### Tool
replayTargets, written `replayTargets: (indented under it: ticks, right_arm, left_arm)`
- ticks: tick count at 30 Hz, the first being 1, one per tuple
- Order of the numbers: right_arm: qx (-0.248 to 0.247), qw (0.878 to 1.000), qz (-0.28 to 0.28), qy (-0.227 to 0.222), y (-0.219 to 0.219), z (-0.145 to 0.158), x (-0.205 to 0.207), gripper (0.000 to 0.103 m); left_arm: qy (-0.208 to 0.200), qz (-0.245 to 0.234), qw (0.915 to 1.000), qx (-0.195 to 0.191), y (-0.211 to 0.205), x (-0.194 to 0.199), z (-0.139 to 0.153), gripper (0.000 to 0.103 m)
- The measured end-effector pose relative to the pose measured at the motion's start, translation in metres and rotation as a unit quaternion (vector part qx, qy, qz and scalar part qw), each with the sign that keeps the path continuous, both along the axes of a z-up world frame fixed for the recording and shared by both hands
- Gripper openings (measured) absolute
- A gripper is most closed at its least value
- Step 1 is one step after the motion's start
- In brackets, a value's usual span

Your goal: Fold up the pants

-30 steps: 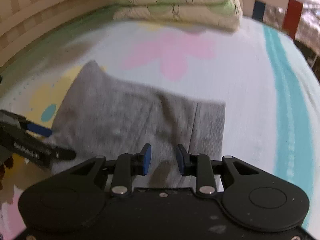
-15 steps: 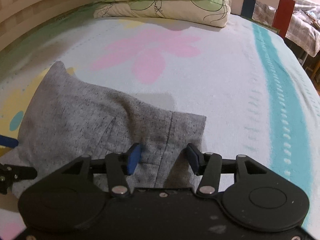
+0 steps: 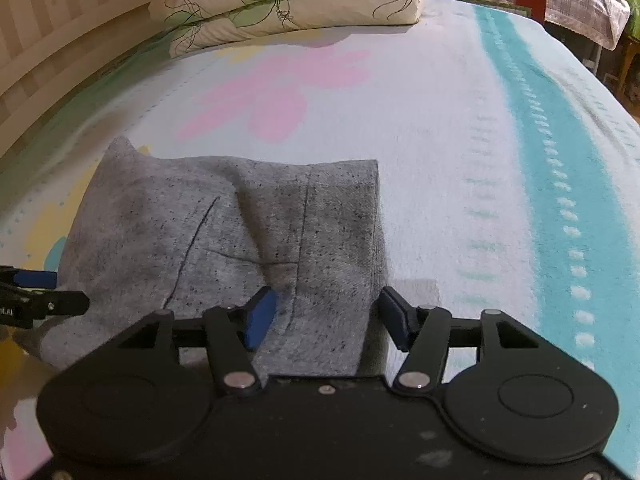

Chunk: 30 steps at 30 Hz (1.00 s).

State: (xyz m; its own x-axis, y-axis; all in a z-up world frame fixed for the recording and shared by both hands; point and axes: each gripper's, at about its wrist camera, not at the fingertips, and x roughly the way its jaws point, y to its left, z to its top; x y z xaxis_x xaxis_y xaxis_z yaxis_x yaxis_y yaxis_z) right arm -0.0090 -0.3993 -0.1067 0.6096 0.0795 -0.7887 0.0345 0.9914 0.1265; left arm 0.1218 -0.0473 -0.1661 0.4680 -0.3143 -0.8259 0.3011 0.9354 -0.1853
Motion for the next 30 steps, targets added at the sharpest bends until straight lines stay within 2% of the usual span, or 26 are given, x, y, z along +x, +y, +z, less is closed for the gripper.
replayTargets:
  ticks: [7,11,18,20,22,24,25,26,27,28,29,30]
  right_arm:
    - [0.075,0.997,-0.015,0.015,-0.024,-0.009,0.001,0.07]
    - [0.079,0.997,0.001,0.008,-0.028,-0.011,0.002,0.072]
    - [0.128,0.992,0.007,0.0,-0.043,-0.016,0.005,0.075]
    - [0.16,0.987,0.0,-0.005,-0.05,-0.019,0.007,0.075]
    - [0.22,0.975,-0.007,-0.007,-0.061,-0.024,0.011,0.075]
    - [0.301,0.953,-0.018,0.002,-0.072,-0.034,0.014,0.075]
    - [0.332,0.943,-0.032,0.003,-0.077,-0.04,0.014,0.073]
    - [0.343,0.939,-0.039,0.001,-0.079,-0.042,0.013,0.07]
    - [0.337,0.941,-0.036,-0.002,-0.078,-0.042,0.011,0.063]
    - [0.316,0.948,-0.028,0.0,-0.073,-0.039,0.01,0.052]
    - [0.291,0.957,-0.02,0.006,-0.068,-0.036,0.01,0.03]
    - [0.277,0.961,-0.013,0.006,-0.062,-0.033,0.009,0.028]
  left_arm:
    - [-0.005,-0.023,0.9997,-0.003,-0.004,0.018,0.0,0.102]
    - [-0.006,-0.041,0.9991,-0.005,-0.008,0.024,0.0,0.102]
    - [-0.004,-0.05,0.9983,-0.027,-0.008,0.034,-0.002,0.102]
    - [-0.001,-0.049,0.9977,-0.047,-0.006,0.035,-0.003,0.102]
    - [0.006,-0.041,0.9969,-0.066,-0.004,0.036,-0.002,0.101]
    - [0.01,-0.036,0.9966,-0.074,-0.004,0.038,-0.001,0.093]
    - [0.008,-0.037,0.9968,-0.07,-0.006,0.038,0.0,0.081]
    - [0.005,-0.042,0.9966,-0.07,-0.006,0.037,0.002,0.065]
    - [0.002,-0.049,0.9959,-0.075,-0.007,0.035,0.004,0.056]
    - [0.004,-0.057,0.9947,-0.086,-0.007,0.034,0.005,0.038]
    - [0.004,-0.061,0.9939,-0.092,-0.007,0.032,0.006,0.031]
    - [-0.003,-0.06,0.9943,-0.088,-0.008,0.03,0.008,0.028]
